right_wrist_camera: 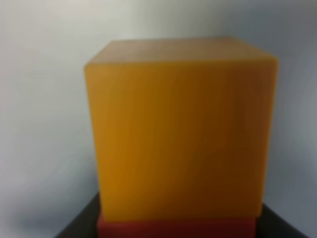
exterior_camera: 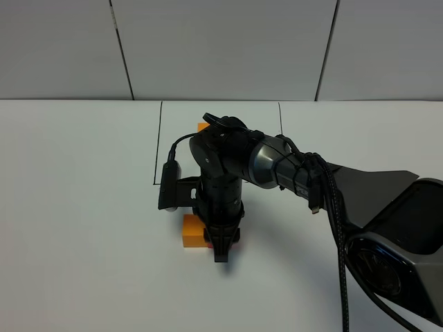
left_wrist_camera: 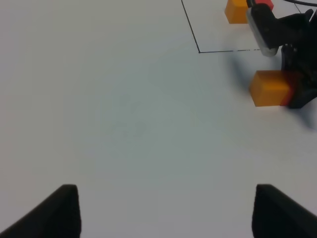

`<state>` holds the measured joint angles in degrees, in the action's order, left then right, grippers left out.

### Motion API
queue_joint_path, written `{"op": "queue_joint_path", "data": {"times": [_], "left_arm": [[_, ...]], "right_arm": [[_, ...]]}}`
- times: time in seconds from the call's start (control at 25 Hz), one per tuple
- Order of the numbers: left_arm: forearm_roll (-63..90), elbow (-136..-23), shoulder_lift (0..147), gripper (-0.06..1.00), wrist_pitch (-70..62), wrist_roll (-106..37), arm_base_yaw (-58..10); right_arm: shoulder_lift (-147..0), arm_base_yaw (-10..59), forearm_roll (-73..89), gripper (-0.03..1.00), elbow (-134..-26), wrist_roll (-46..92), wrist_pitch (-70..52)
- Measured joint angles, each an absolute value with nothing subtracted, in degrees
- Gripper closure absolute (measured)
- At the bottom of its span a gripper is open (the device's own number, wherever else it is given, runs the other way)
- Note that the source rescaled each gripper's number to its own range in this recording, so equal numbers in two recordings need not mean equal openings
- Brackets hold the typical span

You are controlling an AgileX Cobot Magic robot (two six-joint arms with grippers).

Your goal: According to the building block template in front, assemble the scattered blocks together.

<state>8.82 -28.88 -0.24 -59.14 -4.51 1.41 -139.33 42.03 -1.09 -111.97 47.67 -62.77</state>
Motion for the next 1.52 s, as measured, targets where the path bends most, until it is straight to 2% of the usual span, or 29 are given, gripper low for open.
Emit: {"op": "queue_joint_path", "data": {"times": [0.24,0.28,0.32,0.4,0.44,0.48,0.6,0.84,1.2,1.36,1.52], "left_arm": [[8.8,-28.9,-0.2,0.37,-59.1,-4.5,1.4],[8.8,-28.9,-0.2,0.37,-59.1,-4.5,1.4],[8.8,-28.9,-0.2,0.37,-59.1,-4.5,1.4],[8.8,-28.9,-0.2,0.37,-59.1,-4.5,1.4],[8.8,-28.9,-0.2,0.37,-59.1,-4.5,1.4],[8.8,-28.9,-0.2,0.37,-59.1,-4.5,1.4],[8.8,-28.9,-0.2,0.37,-59.1,-4.5,1.4],[8.8,-28.9,-0.2,0.37,-59.1,-4.5,1.4],[8.8,-28.9,-0.2,0.37,-59.1,-4.5,1.4],[8.8,-28.9,-0.2,0.37,-59.1,-4.5,1.4],[8.8,-28.9,-0.2,0.37,-59.1,-4.5,1.4]], "right_arm": [[-139.3,42.5,-1.4,0.95,-112.0,52.6,-62.6],[-139.3,42.5,-1.4,0.91,-112.0,52.9,-62.4],[-139.3,42.6,-1.5,0.81,-112.0,52.9,-61.9],[-139.3,42.6,-2.0,0.51,-112.1,52.6,-60.0],[-139.3,42.6,-2.2,0.30,-112.2,51.8,-59.3],[-139.3,42.6,-2.7,0.16,-112.3,50.8,-58.7],[-139.0,42.6,-4.7,-0.01,-112.4,45.4,-58.3],[-137.4,42.7,-6.3,-0.03,-114.3,37.6,-64.1],[-125.0,42.2,-4.3,-0.03,-117.7,31.1,-69.3],[-121.6,38.8,-4.0,-0.03,-117.7,23.1,-69.6],[-119.4,32.1,-3.7,-0.03,-117.7,12.5,-69.6]]}}
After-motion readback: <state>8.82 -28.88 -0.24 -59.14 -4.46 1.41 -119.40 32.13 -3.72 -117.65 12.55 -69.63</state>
